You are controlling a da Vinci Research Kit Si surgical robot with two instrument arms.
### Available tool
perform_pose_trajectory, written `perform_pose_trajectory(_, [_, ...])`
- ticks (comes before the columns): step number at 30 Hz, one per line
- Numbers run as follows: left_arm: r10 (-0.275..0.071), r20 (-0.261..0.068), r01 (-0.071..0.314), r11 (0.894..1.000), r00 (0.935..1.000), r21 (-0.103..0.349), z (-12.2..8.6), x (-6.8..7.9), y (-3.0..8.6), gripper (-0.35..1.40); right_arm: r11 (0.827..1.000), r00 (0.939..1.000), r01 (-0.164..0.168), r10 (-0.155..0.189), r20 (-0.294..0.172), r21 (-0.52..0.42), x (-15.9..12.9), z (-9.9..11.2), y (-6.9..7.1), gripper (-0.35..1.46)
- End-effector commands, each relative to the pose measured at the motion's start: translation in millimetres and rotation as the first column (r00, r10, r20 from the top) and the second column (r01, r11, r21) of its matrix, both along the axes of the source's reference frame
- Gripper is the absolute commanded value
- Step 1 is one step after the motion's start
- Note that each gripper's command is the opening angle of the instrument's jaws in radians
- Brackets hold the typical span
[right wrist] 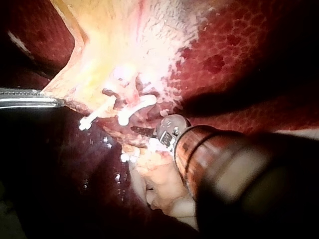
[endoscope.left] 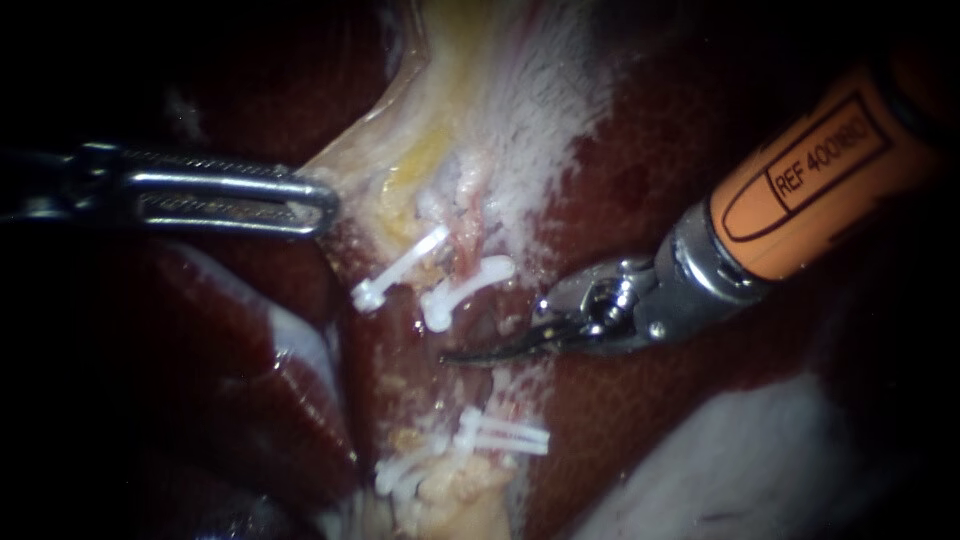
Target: Go back from the cut right tube
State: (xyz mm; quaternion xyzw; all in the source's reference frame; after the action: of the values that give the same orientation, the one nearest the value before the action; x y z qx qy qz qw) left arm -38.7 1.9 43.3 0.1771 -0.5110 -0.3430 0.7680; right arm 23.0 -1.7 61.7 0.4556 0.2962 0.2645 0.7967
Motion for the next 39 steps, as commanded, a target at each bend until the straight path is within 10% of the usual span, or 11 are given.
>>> perform_pose_trajectory(1, [0.000,0.000,0.000,1.000,1.0000,0.000,0.0,0.0,0.0,-0.32,1.000,1.0000,-0.001,0.001,0.000,-0.002,0.0,0.0,0.0,-0.35])
perform_pose_trajectory(6, [0.000,0.000,0.000,1.000,1.0000,0.000,0.0,0.0,0.0,-0.32,1.000,1.0000,-0.005,0.005,0.001,-0.007,0.0,0.2,-0.2,-0.32])
perform_pose_trajectory(14, [0.000,0.000,0.000,1.000,1.0000,0.000,0.1,0.0,0.0,-0.32,1.000,0.9999,-0.016,0.016,-0.003,-0.025,0.0,0.2,-0.2,0.68])
perform_pose_trajectory(39, [0.003,0.001,-0.003,1.000,1.0000,-0.002,0.8,0.5,0.0,-0.32,0.985,0.9977,-0.025,0.013,-0.067,-0.168,-4.8,-0.7,0.1,0.98])
